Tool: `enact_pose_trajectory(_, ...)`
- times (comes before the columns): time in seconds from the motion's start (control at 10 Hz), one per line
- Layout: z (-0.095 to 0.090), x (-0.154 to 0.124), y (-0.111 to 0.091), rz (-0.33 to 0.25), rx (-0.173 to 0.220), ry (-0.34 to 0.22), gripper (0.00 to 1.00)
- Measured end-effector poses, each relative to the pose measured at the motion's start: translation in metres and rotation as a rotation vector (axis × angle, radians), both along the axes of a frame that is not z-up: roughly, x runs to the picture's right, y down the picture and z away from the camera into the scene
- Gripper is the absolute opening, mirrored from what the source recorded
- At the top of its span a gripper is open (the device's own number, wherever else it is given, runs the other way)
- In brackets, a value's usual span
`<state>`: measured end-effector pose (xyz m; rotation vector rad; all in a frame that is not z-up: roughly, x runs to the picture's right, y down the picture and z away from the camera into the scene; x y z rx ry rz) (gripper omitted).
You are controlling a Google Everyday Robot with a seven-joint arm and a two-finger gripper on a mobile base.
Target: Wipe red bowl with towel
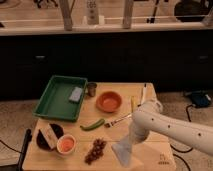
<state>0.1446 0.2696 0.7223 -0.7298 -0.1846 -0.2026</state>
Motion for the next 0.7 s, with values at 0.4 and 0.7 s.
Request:
enact_pose_trajectory(0.4,0.0002,-0.0060,-0.0074,-0.002,0.000,-0.003,0.15)
enact_pose_trajectory(0.7,-0.0019,-0.0057,-0.0068,-0.018,-0.002,-0.022,0.49)
